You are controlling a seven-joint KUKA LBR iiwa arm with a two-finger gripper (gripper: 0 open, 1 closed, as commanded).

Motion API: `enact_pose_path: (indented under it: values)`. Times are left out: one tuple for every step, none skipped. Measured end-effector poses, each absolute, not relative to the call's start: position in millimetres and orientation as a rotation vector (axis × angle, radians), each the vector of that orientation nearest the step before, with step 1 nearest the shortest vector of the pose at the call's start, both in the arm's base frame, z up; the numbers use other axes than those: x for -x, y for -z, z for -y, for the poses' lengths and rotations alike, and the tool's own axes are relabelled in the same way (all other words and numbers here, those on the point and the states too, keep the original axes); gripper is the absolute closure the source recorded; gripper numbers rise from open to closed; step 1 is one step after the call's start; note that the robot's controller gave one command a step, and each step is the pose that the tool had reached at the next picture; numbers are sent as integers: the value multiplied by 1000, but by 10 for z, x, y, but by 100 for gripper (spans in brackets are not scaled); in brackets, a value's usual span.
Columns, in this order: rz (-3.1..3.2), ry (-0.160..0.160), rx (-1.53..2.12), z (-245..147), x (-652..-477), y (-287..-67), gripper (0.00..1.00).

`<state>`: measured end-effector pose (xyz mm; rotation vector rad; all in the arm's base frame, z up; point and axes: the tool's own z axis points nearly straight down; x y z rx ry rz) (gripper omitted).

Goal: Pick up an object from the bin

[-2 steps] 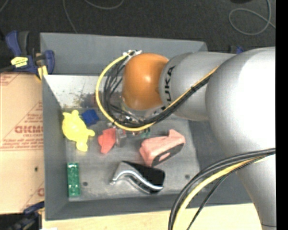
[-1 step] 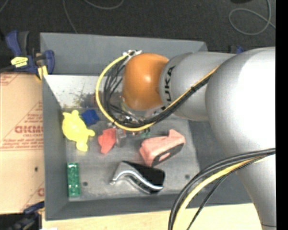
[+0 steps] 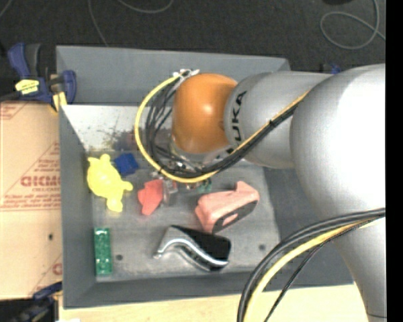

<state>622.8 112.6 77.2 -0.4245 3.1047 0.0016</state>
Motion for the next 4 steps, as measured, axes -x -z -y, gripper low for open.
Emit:
enact_pose_path:
  values:
    - [-3106, -1, 424, -1125, -6225, -941, 100]
    - [-3100, -1, 423, -1128, -6241, -1070, 100]
    - [-3103, -1, 421, -1126, -6236, -1188, 100]
    - [-3098, -1, 419, -1125, -6246, -1317, 100]
